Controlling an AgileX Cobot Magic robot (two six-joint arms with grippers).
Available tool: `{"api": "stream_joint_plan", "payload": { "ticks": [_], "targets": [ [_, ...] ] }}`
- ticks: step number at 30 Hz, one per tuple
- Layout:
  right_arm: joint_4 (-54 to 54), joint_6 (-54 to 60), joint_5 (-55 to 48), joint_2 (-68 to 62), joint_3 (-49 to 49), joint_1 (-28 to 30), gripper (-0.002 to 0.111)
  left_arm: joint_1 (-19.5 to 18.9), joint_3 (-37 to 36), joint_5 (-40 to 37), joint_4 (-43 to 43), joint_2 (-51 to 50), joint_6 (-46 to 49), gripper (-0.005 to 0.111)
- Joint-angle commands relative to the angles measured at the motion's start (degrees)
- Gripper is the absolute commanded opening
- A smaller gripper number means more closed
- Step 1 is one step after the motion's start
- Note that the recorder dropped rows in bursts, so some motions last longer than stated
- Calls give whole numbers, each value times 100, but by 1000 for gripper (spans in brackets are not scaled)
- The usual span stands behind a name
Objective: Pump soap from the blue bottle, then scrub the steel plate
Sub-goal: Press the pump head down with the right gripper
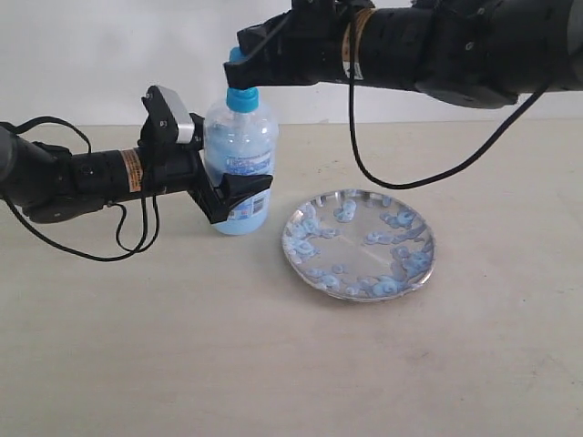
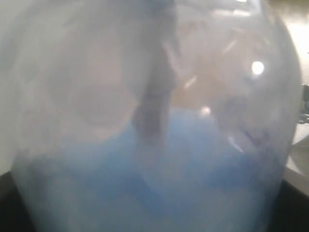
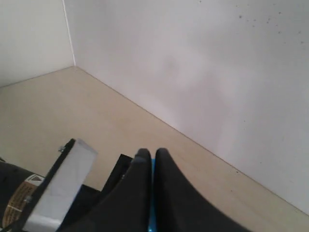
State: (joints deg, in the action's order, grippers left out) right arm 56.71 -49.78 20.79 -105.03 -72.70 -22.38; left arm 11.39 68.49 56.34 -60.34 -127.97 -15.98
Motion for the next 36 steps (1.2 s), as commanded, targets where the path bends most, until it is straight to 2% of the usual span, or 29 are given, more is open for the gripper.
{"api": "stream_joint_plan", "payload": {
  "ticks": [1,10,21,26,36],
  "targets": [
    [564,-19,-1015,-345,206,-232,0,62,-28,-234,-201,-36,100,4],
    [538,-19,-1334,-328,191,-220,0,62,-28,-176,-201,-36,45,4],
    [482,768,188,683,-108,-220,0,62,-28,-218,-201,-36,16,4],
    [268,1010,-381,742,-287,-220,0,62,-28,-218,-201,-36,16,4],
    [268,469,-1213,27,-261,-220,0,62,-28,-218,-201,-36,16,4]
  ]
}}
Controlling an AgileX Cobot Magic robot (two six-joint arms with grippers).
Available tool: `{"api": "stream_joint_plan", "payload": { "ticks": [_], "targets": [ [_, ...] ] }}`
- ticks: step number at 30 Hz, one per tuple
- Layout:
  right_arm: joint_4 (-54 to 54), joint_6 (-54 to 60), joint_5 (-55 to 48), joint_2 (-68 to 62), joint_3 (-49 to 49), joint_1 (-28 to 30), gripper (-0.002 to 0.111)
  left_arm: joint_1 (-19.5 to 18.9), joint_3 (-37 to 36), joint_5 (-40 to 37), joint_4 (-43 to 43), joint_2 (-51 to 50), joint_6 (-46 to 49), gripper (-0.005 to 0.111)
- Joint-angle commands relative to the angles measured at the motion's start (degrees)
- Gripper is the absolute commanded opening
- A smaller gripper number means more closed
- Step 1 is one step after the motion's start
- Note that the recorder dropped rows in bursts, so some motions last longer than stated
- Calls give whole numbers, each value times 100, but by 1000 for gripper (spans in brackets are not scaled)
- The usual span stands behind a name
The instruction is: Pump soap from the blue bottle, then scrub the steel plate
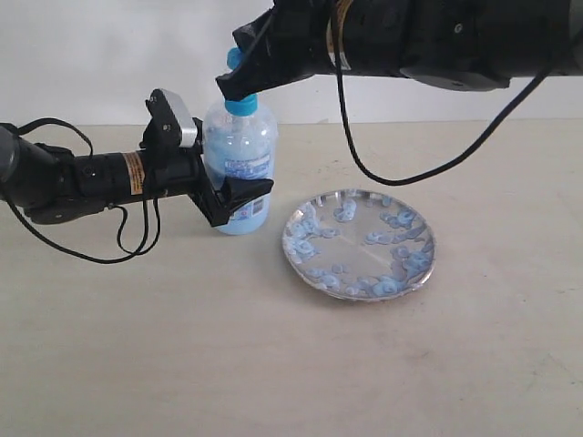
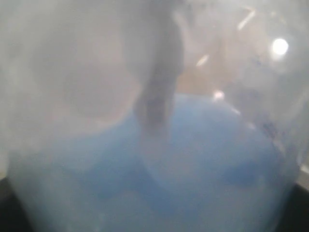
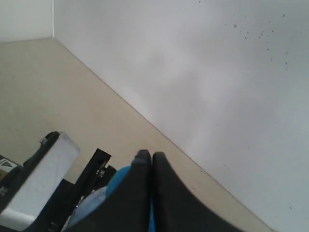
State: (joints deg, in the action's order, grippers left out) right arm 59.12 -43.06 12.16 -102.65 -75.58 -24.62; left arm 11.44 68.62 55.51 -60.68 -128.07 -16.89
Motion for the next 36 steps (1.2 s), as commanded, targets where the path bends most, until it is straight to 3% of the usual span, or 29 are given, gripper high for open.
{"api": "stream_joint_plan", "payload": {
  "ticks": [1,14,25,30,36],
  "targets": [
    [27,-291,-362,-250,27,5,0,57,-41,-134,-167,-26,107,4],
    [27,-740,-1131,-539,257,-174,0,57,-41,-92,-167,-26,107,4],
    [51,84,-1091,-437,-263,-162,0,57,-41,-39,-11,-26,-22,4],
    [51,432,-1106,225,-774,-162,0,35,-41,458,907,-59,-717,4],
    [51,421,-1263,1217,-683,-162,0,13,-53,677,869,-124,-857,4]
  ]
}}
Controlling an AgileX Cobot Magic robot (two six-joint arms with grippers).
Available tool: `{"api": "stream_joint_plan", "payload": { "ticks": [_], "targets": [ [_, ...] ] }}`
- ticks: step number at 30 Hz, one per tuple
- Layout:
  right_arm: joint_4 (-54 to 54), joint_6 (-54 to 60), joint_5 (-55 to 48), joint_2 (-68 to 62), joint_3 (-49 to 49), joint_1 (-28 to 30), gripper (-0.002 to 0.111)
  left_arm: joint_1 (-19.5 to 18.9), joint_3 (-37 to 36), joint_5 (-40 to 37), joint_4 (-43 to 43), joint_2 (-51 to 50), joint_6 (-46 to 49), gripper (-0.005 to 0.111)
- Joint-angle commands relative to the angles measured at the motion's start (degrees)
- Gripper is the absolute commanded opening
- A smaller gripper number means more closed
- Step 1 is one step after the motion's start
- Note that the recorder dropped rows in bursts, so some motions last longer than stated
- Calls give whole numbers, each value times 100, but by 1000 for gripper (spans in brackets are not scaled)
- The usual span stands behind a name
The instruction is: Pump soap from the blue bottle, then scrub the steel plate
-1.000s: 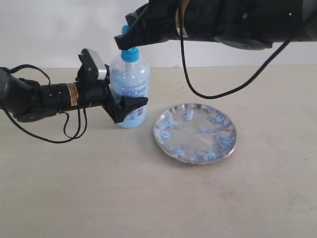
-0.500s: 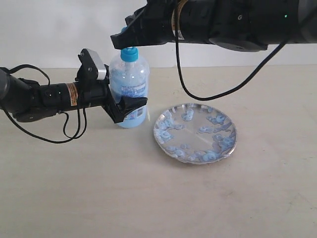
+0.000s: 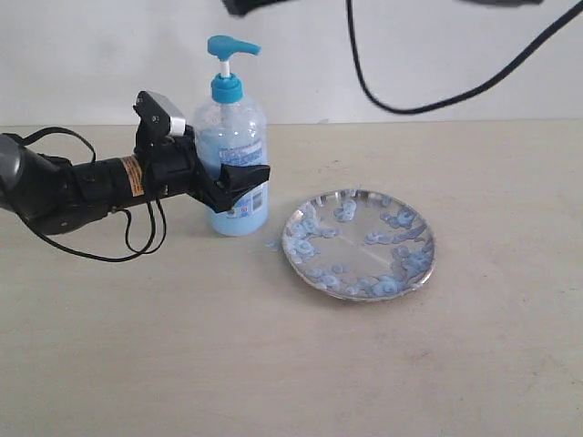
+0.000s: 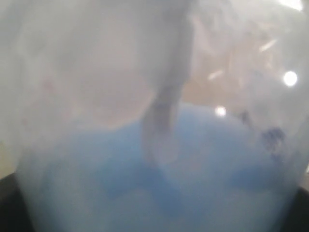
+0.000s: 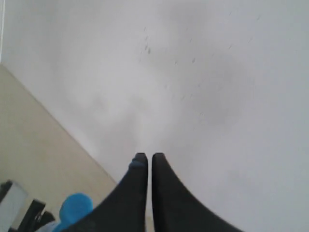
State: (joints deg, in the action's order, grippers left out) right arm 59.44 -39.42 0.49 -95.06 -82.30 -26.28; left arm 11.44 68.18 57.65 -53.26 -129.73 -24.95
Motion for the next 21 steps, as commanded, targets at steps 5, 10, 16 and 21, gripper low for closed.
{"api": "stream_joint_plan", "payload": {
  "ticks": [5,10,16,21],
  "targets": [
    [18,31,-49,459,-2,4,0,63,-8,674,-274,55,60,4],
    [-4,32,-49,33,-2,4,0,63,-8,588,-349,113,284,4],
    [-4,55,-49,-569,-2,4,0,162,68,-223,-883,211,555,4],
    [-18,55,-81,-684,-2,4,0,265,115,-453,-911,211,578,4]
  ]
}}
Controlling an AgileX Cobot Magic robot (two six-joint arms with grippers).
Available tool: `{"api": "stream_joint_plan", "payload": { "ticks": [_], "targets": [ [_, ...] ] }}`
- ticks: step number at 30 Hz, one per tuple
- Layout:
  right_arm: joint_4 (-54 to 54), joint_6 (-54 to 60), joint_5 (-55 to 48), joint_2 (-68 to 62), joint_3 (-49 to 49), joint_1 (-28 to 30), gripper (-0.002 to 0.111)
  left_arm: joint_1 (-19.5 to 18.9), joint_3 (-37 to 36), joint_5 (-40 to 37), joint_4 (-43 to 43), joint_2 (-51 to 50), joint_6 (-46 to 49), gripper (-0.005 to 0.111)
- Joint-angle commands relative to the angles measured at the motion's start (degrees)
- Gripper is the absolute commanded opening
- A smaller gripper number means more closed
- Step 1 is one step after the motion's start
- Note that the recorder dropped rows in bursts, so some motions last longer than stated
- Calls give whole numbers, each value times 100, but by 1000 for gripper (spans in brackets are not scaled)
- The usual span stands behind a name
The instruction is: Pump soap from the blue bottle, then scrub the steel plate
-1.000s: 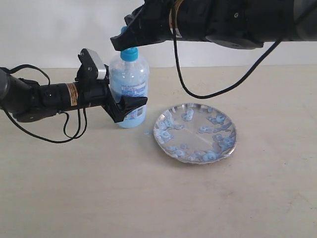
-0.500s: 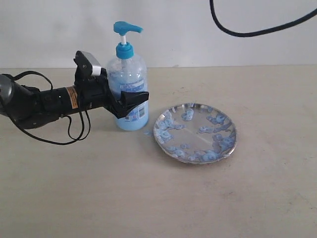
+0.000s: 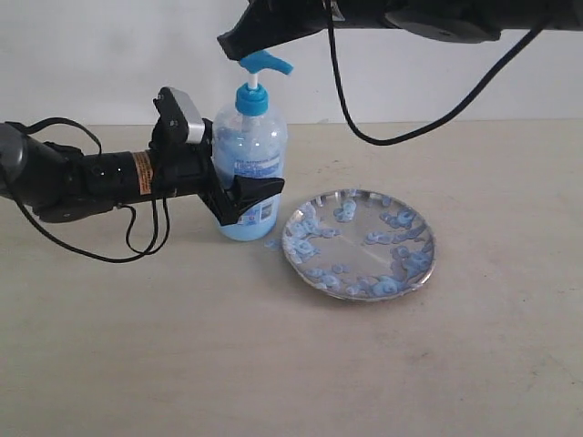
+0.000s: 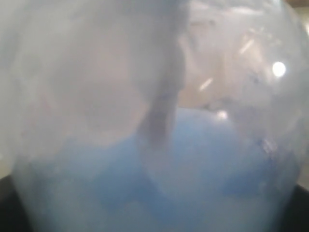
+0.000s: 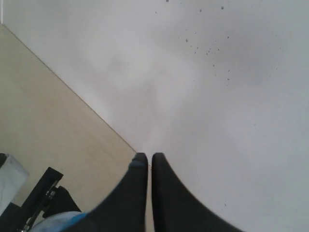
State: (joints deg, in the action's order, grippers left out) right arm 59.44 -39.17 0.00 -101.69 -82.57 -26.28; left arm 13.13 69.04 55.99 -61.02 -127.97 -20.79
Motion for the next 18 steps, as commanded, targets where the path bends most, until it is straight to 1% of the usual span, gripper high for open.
{"api": "stream_joint_plan", "payload": {
  "ticks": [1,5,10,18],
  "targets": [
    [-18,31,-64,-21,25,4,0,96,28,-287,-135,34,163,4],
    [-60,-61,-230,-21,25,4,0,94,28,-311,-135,34,163,4],
    [-455,-260,-591,-21,125,-31,0,94,28,-323,-135,34,177,4],
    [-524,-35,-865,-21,478,-359,0,94,28,-338,-135,34,177,4]
  ]
}}
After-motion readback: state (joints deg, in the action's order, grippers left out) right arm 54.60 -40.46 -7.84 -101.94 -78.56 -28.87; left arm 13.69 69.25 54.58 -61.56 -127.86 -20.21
